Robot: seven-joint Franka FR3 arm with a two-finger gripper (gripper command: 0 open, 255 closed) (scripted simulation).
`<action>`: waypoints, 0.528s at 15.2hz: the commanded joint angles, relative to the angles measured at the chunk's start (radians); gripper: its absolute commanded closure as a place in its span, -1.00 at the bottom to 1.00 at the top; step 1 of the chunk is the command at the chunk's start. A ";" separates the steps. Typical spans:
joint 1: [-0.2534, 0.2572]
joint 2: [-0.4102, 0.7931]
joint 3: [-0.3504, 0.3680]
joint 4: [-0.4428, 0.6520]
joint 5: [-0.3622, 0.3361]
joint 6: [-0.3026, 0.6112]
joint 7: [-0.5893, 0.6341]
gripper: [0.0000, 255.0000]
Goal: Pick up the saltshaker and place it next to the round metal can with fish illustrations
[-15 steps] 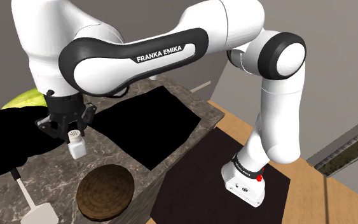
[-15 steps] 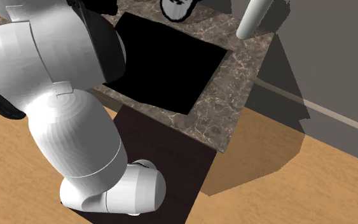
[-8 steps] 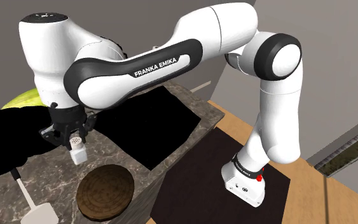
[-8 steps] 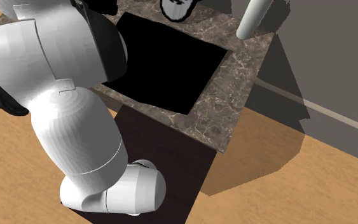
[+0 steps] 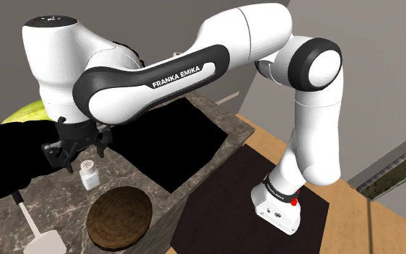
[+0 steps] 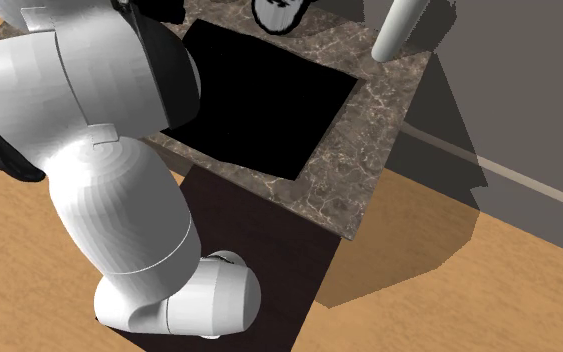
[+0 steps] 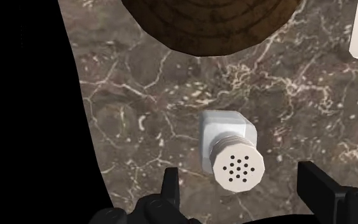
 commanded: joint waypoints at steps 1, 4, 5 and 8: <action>0.000 0.000 0.000 0.000 0.000 0.000 0.000 -1.00; 0.000 0.000 0.000 0.000 0.000 0.000 0.000 -1.00; -0.001 -0.010 0.003 0.019 0.006 -0.028 -0.004 -1.00; 0.000 -0.032 0.011 0.082 0.020 -0.110 -0.014 -1.00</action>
